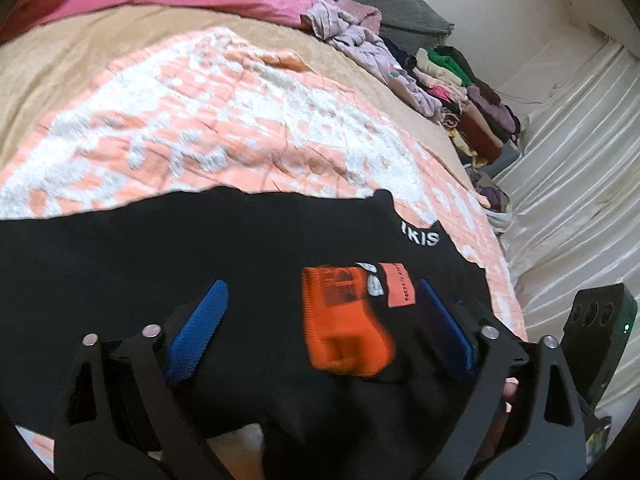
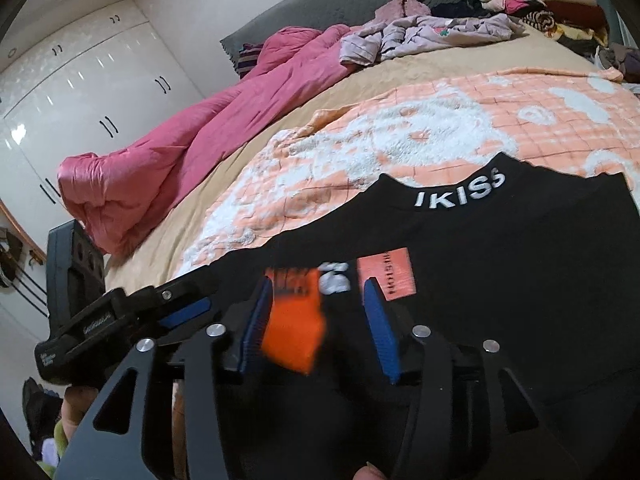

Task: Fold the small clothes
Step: 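Close the left tool on the orange cuff while the right tool opens and releases it, then lay the cuff flat on the sweatshirt body and open the left tool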

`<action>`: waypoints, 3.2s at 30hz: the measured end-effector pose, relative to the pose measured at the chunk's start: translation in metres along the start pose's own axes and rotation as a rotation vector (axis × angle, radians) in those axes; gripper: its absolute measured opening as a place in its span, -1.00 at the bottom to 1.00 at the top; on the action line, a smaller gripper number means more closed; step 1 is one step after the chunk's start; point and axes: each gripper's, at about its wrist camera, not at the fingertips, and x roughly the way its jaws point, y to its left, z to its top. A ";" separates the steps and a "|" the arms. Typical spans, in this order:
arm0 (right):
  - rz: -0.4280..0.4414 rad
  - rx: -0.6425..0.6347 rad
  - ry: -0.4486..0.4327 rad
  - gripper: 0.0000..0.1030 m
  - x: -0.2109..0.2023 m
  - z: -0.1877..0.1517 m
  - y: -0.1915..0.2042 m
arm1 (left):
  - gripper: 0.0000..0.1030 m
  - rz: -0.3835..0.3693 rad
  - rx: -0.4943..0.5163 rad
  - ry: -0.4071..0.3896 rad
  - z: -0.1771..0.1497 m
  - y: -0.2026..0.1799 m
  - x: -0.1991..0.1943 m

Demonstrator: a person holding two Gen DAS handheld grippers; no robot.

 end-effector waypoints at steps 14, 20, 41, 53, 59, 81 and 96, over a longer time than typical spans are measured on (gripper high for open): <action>-0.235 0.096 -0.068 0.05 -0.065 -0.011 -0.095 | 0.01 0.000 0.038 0.116 -0.023 -0.023 0.047; -0.282 0.166 -0.090 0.05 -0.091 -0.021 -0.130 | -0.80 0.072 0.143 0.089 -0.032 -0.039 0.057; -0.401 0.072 -0.079 0.05 -0.085 -0.023 -0.121 | -0.81 0.222 0.263 0.017 -0.030 -0.050 0.024; -0.316 -0.033 -0.042 0.23 -0.058 -0.019 -0.090 | -0.78 0.224 0.343 -0.040 -0.035 -0.073 0.008; -0.310 -0.053 -0.022 0.24 -0.048 -0.014 -0.088 | -0.65 0.282 0.395 0.077 -0.058 -0.070 0.049; -0.393 0.066 0.040 0.51 -0.046 -0.029 -0.132 | -0.43 0.231 0.345 0.091 -0.058 -0.057 0.036; -0.343 0.051 -0.005 0.86 -0.080 -0.032 -0.108 | 0.39 0.268 0.359 0.027 -0.058 -0.071 0.002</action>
